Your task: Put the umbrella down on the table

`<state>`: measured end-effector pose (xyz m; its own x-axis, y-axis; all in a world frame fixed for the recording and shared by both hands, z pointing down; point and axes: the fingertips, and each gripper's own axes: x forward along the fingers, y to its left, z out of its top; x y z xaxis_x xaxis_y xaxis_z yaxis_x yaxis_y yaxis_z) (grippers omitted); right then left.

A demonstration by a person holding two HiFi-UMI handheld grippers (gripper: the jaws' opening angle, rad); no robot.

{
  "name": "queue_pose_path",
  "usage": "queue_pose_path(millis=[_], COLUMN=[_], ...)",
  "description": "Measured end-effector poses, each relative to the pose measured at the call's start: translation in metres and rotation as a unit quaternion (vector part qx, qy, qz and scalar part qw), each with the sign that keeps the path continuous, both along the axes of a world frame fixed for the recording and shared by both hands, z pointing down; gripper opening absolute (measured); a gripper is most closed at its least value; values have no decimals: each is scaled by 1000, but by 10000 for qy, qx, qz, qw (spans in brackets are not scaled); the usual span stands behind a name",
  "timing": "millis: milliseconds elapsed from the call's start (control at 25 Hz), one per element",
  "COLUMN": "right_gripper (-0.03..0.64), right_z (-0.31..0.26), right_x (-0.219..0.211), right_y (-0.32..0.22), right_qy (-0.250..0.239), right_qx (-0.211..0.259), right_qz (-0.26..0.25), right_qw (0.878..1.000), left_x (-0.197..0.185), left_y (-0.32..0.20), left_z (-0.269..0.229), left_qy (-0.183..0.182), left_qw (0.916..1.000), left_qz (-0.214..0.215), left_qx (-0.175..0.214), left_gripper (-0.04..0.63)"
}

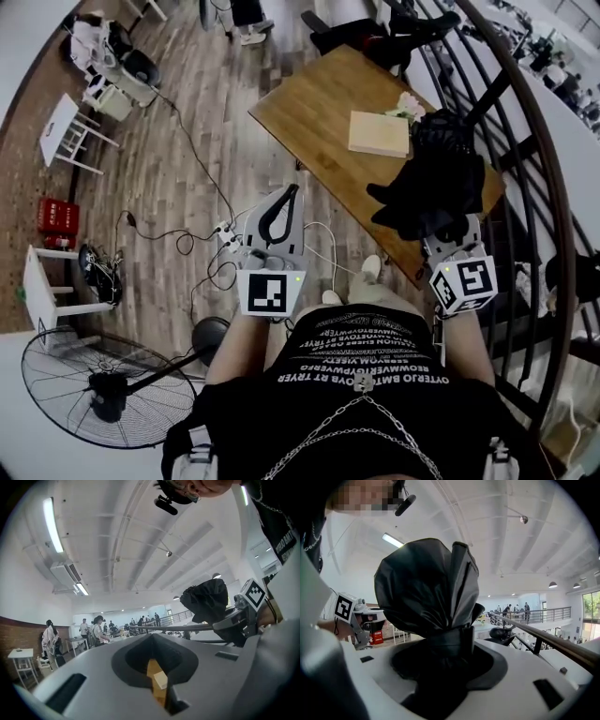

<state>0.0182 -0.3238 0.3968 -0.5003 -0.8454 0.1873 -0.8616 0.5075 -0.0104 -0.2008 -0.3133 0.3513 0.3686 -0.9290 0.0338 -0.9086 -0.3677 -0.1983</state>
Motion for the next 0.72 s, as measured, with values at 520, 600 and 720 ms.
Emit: queue_pose_path(millis=[520, 600, 720], right_gripper=[238, 238, 238], right_z=[55, 67, 89], right_x=[36, 44, 53], right_y=[-67, -74, -79], right_qy=[23, 19, 41], right_qx=[-564, -709, -957], right_qz=[129, 166, 212], right_qw=[9983, 9973, 9952], left_x=[51, 59, 71], left_y=[-71, -79, -86], left_z=[12, 12, 16], left_qy=[-85, -119, -203], left_qw=[9995, 9993, 9987], left_qz=[298, 332, 400], left_qx=[-102, -89, -232], left_gripper=[29, 29, 29])
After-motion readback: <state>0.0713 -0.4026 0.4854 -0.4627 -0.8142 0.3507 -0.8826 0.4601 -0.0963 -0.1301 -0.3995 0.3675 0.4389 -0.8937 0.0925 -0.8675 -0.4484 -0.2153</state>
